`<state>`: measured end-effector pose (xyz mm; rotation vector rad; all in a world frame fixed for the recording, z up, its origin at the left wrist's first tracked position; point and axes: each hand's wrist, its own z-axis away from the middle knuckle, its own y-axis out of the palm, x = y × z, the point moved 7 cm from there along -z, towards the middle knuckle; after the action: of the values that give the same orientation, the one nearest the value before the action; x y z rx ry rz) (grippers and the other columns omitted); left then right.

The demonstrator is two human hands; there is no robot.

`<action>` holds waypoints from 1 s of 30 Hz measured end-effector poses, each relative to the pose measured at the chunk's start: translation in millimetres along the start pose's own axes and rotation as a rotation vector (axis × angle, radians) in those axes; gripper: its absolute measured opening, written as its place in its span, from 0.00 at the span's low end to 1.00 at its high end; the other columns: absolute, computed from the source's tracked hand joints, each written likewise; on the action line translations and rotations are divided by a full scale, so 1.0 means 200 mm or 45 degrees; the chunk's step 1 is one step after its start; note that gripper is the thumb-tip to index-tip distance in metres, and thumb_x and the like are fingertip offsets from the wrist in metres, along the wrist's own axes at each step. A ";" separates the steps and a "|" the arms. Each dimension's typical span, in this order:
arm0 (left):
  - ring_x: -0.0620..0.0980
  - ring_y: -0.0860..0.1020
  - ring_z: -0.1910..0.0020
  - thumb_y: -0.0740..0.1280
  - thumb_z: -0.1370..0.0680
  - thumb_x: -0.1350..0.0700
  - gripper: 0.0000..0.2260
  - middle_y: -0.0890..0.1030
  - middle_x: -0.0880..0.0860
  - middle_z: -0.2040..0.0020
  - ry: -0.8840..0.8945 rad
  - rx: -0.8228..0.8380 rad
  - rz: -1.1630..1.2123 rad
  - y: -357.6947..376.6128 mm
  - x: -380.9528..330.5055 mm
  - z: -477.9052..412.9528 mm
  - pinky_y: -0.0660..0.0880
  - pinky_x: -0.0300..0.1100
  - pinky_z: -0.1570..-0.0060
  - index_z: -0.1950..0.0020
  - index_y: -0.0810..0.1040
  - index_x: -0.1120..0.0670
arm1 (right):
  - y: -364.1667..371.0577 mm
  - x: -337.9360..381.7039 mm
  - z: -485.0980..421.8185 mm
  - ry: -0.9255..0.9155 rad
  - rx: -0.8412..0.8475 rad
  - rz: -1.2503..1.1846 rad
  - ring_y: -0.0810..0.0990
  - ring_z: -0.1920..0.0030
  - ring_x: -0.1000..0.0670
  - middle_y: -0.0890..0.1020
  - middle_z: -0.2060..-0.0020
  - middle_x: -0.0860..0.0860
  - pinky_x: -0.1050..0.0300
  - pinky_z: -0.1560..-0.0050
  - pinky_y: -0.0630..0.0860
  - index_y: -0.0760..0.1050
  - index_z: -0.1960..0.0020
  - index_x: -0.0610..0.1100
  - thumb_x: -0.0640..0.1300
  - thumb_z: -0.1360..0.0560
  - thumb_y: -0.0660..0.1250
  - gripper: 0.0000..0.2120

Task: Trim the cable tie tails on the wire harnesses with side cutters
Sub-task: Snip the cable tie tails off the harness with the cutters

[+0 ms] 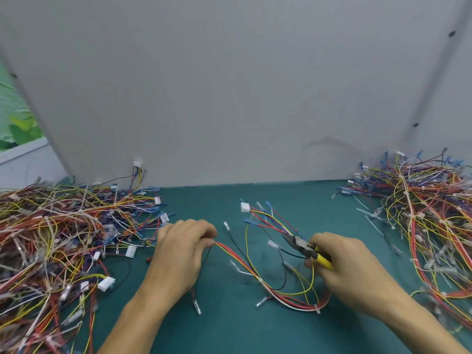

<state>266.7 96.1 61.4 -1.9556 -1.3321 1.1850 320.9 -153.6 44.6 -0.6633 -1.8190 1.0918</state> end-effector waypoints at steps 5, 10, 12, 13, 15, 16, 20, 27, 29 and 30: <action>0.50 0.77 0.58 0.72 0.27 0.64 0.06 0.79 0.44 0.61 -0.054 -0.093 0.107 -0.04 0.01 -0.01 0.72 0.56 0.50 0.57 0.80 0.53 | -0.04 -0.05 -0.01 0.124 -0.074 -0.279 0.68 0.71 0.55 0.74 0.74 0.55 0.59 0.67 0.67 0.72 0.64 0.48 0.46 0.27 0.71 0.11; 0.44 0.77 0.58 0.71 0.26 0.65 0.09 0.80 0.43 0.61 -0.271 -0.256 0.242 -0.09 0.11 0.01 0.73 0.46 0.54 0.58 0.79 0.51 | -0.13 -0.18 0.00 0.463 -0.373 -1.058 0.71 0.72 0.54 0.78 0.73 0.47 0.55 0.65 0.67 0.79 0.62 0.40 0.37 0.26 0.71 0.05; 0.42 0.77 0.58 0.71 0.26 0.64 0.09 0.80 0.43 0.62 -0.303 -0.291 0.260 -0.09 0.12 0.01 0.71 0.42 0.57 0.58 0.79 0.50 | -0.17 -0.20 0.01 0.528 -0.464 -1.240 0.71 0.72 0.53 0.80 0.71 0.47 0.55 0.66 0.67 0.79 0.61 0.40 0.35 0.27 0.70 0.05; 0.42 0.77 0.58 0.71 0.26 0.64 0.09 0.80 0.44 0.62 -0.301 -0.298 0.260 -0.09 0.12 0.01 0.71 0.41 0.57 0.59 0.79 0.50 | -0.19 -0.20 0.01 0.538 -0.517 -1.311 0.72 0.72 0.53 0.81 0.71 0.48 0.55 0.67 0.68 0.79 0.60 0.41 0.35 0.27 0.70 0.05; 0.43 0.77 0.59 0.72 0.27 0.64 0.09 0.79 0.44 0.63 -0.292 -0.293 0.250 -0.06 0.10 0.01 0.73 0.45 0.56 0.59 0.79 0.51 | -0.25 -0.19 0.01 0.517 -0.633 -1.416 0.72 0.73 0.54 0.82 0.70 0.48 0.56 0.68 0.68 0.78 0.59 0.42 0.34 0.26 0.69 0.05; 0.45 0.77 0.59 0.72 0.27 0.64 0.09 0.79 0.44 0.63 -0.291 -0.280 0.238 -0.04 0.09 0.01 0.73 0.49 0.55 0.59 0.79 0.51 | -0.28 -0.17 0.00 0.490 -0.686 -1.448 0.72 0.74 0.54 0.83 0.70 0.48 0.57 0.69 0.69 0.78 0.59 0.43 0.34 0.26 0.69 0.06; 0.52 0.78 0.59 0.73 0.28 0.63 0.07 0.80 0.44 0.62 -0.283 -0.150 0.178 0.09 0.05 0.03 0.73 0.55 0.51 0.59 0.81 0.51 | -0.47 -0.08 -0.09 0.337 -0.821 -1.392 0.72 0.75 0.54 0.82 0.71 0.49 0.60 0.72 0.68 0.78 0.61 0.43 0.35 0.26 0.70 0.06; 0.46 0.76 0.41 0.75 0.29 0.59 0.19 0.79 0.43 0.40 -0.044 -0.067 0.167 0.19 -0.07 0.03 0.66 0.56 0.35 0.39 0.81 0.49 | -0.83 0.04 -0.23 0.183 -0.989 -1.251 0.73 0.74 0.53 0.82 0.71 0.50 0.61 0.72 0.69 0.77 0.64 0.45 0.39 0.26 0.70 0.09; 0.44 0.71 0.37 0.76 0.31 0.60 0.26 0.76 0.45 0.35 0.029 -0.121 0.111 0.17 -0.08 0.03 0.62 0.56 0.32 0.34 0.77 0.51 | -0.91 0.06 -0.24 0.159 -1.004 -1.209 0.73 0.74 0.53 0.82 0.71 0.51 0.60 0.73 0.69 0.76 0.64 0.46 0.40 0.26 0.70 0.08; 0.43 0.71 0.38 0.77 0.32 0.62 0.27 0.76 0.47 0.35 0.065 -0.146 0.081 0.16 -0.09 0.03 0.64 0.57 0.33 0.34 0.77 0.52 | -0.95 0.07 -0.25 0.148 -1.006 -1.190 0.74 0.74 0.53 0.83 0.71 0.51 0.60 0.72 0.70 0.76 0.64 0.47 0.41 0.26 0.70 0.08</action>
<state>273.7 66.8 40.5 -2.1092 -1.3476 1.1023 357.6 -211.3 228.2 -0.2061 -2.0727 -0.2935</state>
